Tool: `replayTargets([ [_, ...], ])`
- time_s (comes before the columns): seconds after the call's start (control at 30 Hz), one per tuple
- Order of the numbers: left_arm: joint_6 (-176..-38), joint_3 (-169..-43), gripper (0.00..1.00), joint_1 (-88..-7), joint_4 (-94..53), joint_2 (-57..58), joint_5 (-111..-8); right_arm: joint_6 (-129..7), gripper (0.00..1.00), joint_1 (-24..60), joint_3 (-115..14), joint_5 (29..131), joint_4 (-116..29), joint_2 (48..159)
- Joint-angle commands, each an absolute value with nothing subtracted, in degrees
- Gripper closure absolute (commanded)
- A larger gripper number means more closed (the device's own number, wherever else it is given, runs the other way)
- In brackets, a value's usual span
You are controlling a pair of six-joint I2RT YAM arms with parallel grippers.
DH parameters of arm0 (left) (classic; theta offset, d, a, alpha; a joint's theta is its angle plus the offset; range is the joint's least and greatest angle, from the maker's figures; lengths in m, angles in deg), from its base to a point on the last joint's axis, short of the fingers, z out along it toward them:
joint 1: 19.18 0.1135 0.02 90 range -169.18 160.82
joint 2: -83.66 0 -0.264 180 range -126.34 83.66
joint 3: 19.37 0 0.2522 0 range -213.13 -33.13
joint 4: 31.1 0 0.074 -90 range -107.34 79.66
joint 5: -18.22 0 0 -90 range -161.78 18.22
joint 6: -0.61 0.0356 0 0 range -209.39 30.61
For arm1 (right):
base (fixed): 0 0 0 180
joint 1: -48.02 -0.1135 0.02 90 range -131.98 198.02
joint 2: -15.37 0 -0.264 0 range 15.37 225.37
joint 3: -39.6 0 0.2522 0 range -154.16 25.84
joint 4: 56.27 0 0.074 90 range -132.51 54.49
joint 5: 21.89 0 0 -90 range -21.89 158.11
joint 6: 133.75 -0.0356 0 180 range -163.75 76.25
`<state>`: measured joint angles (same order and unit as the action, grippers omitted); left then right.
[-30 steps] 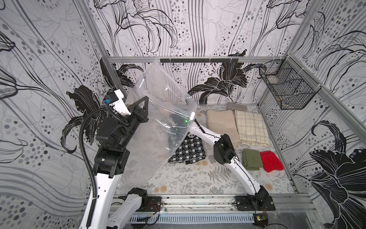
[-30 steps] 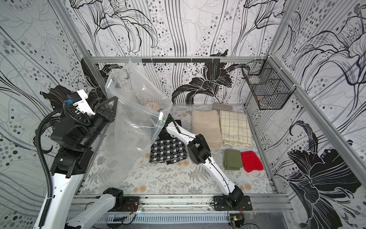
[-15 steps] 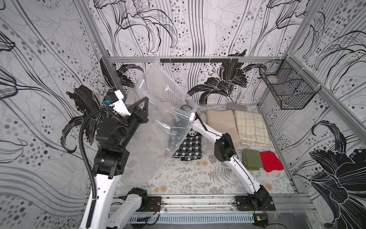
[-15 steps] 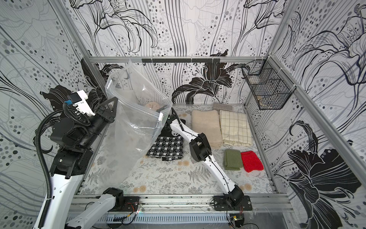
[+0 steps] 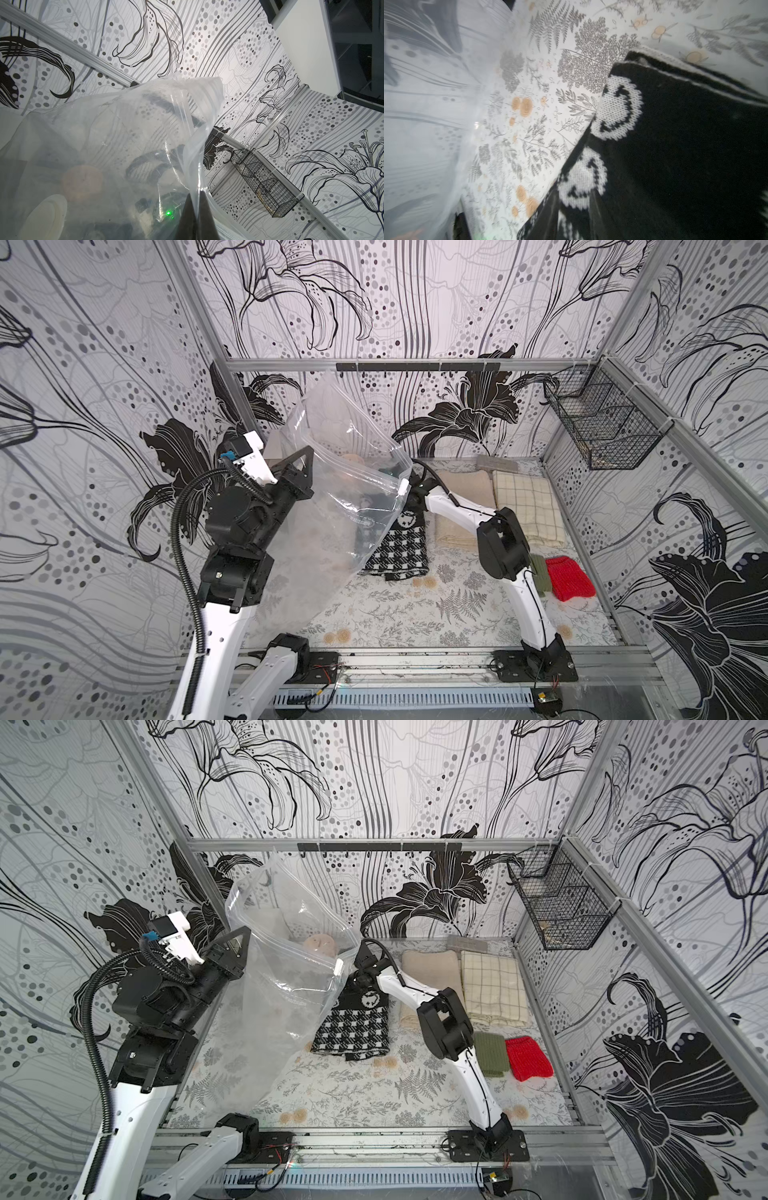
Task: Take the scarf out of the vacuum bag
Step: Adjust the scarf at the center of the board.
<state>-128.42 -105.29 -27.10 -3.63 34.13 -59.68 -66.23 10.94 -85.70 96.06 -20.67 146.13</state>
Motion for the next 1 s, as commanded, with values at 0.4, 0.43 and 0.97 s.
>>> replayTargets([
  [0.4,-128.24,-103.89,1.0,-26.81,-7.84,33.3,-58.82,-82.77,1.0,10.7,-54.06,110.26,-49.39,138.37],
  [0.43,-128.38,-103.99,1.0,-26.83,-7.93,33.09,-58.69,-82.79,1.0,10.72,-53.22,108.78,-49.66,139.1],
  [0.97,-129.05,-103.18,1.0,-26.83,-8.12,31.85,-58.32,-79.96,1.0,10.76,-42.36,112.07,-47.18,121.91],
])
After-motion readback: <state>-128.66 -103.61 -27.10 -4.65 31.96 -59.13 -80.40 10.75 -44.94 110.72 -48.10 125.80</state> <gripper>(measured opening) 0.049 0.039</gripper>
